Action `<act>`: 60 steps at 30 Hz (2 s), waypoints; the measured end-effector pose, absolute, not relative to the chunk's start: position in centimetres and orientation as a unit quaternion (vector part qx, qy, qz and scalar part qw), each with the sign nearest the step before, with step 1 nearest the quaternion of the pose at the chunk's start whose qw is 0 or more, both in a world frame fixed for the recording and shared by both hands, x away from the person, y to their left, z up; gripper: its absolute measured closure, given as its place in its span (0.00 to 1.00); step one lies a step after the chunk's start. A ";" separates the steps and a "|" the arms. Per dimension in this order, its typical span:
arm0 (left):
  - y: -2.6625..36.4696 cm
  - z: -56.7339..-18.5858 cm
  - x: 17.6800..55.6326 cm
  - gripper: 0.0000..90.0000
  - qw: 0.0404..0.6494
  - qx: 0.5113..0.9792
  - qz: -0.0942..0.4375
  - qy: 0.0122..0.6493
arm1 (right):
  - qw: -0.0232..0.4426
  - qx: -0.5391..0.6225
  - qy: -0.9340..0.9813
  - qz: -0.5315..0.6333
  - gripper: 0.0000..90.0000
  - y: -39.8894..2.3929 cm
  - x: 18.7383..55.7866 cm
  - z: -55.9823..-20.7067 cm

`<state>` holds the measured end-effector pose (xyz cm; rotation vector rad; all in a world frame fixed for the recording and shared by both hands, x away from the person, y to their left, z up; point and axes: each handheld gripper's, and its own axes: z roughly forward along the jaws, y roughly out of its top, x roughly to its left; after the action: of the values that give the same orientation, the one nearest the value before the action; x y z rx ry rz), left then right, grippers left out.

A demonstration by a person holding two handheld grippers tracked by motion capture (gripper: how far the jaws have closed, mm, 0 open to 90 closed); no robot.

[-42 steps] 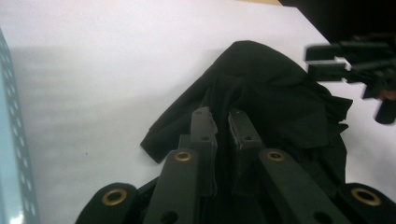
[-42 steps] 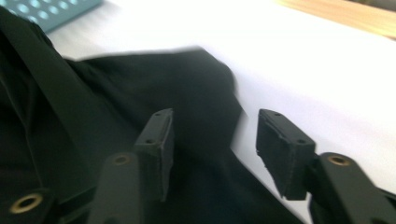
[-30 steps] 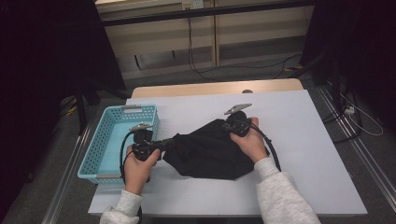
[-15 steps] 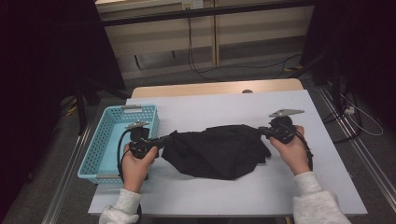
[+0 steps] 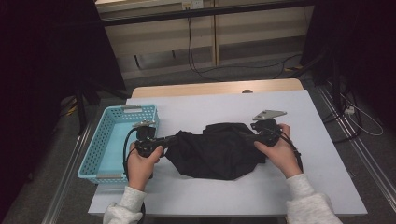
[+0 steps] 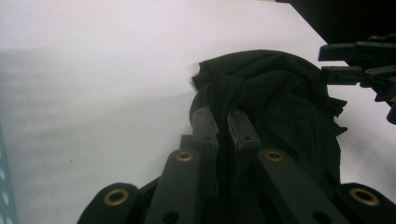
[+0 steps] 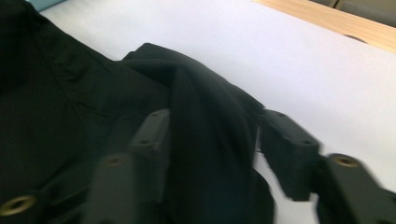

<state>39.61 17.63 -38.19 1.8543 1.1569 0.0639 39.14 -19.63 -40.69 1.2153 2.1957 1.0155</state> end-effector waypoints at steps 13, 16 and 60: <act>17.8 -38.2 39.7 0.93 0.456 0.756 0.031 0.468 | 0.208 0.466 0.785 0.352 0.99 -19.9 41.2 -41.3; 17.9 -38.3 39.8 0.93 0.456 0.753 0.033 0.474 | 0.210 0.483 0.766 0.368 1.00 -21.7 40.5 -40.7; 16.0 -39.3 39.4 0.92 0.430 0.774 0.045 0.463 | 0.164 0.373 0.844 0.349 0.97 -16.3 36.0 -43.0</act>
<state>39.44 15.97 -39.32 1.9299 1.1546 0.1127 36.00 -16.31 -43.03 1.0620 2.4055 0.9945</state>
